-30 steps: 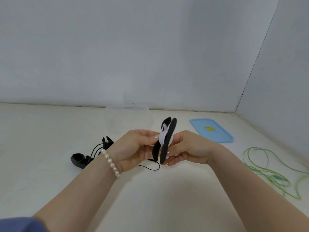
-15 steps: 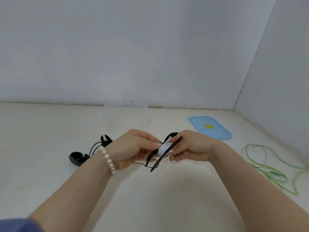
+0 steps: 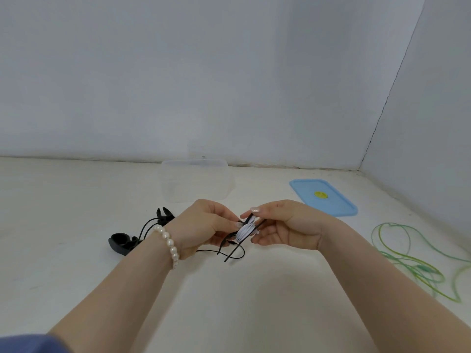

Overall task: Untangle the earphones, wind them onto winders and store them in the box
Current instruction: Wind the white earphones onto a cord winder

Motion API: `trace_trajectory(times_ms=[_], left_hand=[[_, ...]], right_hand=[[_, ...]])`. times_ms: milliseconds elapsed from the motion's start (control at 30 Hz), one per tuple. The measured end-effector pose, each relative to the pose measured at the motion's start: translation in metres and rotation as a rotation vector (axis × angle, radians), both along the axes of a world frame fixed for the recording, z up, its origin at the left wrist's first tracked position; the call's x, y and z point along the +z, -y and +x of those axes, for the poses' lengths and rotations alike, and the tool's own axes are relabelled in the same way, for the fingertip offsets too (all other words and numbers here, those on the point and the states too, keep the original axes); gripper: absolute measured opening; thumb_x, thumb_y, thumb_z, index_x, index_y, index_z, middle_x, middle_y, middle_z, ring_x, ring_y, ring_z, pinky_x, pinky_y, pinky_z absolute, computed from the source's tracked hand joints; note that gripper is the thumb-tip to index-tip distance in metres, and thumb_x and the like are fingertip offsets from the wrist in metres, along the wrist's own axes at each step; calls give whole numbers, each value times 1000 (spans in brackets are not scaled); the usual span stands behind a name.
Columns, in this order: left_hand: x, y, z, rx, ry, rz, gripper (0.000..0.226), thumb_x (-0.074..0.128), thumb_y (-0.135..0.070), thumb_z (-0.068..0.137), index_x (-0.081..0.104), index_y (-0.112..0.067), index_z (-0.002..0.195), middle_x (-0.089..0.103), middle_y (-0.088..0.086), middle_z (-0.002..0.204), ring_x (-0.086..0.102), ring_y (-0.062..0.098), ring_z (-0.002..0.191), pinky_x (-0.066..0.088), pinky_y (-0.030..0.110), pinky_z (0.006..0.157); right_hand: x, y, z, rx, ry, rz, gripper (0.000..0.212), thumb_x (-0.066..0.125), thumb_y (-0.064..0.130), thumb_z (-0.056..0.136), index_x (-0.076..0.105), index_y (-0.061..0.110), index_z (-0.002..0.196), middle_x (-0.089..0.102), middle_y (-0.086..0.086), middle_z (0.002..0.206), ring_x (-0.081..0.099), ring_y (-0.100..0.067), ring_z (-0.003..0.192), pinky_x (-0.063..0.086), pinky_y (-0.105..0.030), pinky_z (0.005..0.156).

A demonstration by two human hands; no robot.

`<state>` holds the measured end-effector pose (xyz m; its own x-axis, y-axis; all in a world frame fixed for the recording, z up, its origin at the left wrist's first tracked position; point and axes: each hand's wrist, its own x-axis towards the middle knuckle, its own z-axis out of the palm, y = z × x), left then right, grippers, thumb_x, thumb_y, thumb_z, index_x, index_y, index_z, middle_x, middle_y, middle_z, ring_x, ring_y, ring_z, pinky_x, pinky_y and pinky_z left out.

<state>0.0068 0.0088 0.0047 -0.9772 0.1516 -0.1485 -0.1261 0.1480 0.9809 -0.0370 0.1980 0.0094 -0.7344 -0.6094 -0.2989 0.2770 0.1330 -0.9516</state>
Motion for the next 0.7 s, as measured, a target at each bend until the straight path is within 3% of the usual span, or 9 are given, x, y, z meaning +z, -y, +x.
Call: trace_trajectory(times_ms=[133, 233, 400, 600, 700], left_hand=[[-2, -1, 1, 34, 4, 23, 6, 63, -7, 83, 64, -3, 86, 64, 9, 74, 59, 14, 63, 52, 24, 60], [-1, -2, 2, 17, 29, 122, 25, 71, -21, 76, 63, -4, 92, 67, 12, 83, 64, 22, 74, 52, 33, 74], [6, 3, -2, 26, 26, 196, 36, 75, -10, 69, 63, 1, 100, 70, 21, 87, 67, 28, 76, 55, 35, 73], [34, 33, -33, -60, -45, -7, 21, 72, 0, 71, 73, 1, 91, 70, 18, 86, 66, 21, 78, 56, 26, 76], [52, 52, -57, -77, -173, -203, 17, 74, -1, 70, 76, -11, 84, 72, 12, 83, 64, 15, 76, 52, 21, 75]], right_hand=[[2, 2, 1, -85, -54, -26, 49, 68, 26, 66, 65, -2, 106, 66, -21, 96, 68, -22, 70, 58, -26, 68], [3, 3, 2, -127, -121, -40, 43, 67, 25, 66, 68, -1, 100, 71, -18, 90, 70, -22, 73, 57, -24, 66], [4, 10, 3, -197, -211, -48, 32, 68, 21, 72, 72, -1, 96, 72, -20, 95, 71, -22, 83, 56, -23, 70], [20, 32, -21, -196, -211, -114, 18, 65, 3, 81, 70, -6, 96, 71, -22, 99, 70, -25, 89, 55, -23, 72], [34, 51, -47, -159, -301, -59, 22, 67, -1, 78, 69, -6, 100, 70, -20, 102, 69, -22, 90, 55, -23, 77]])
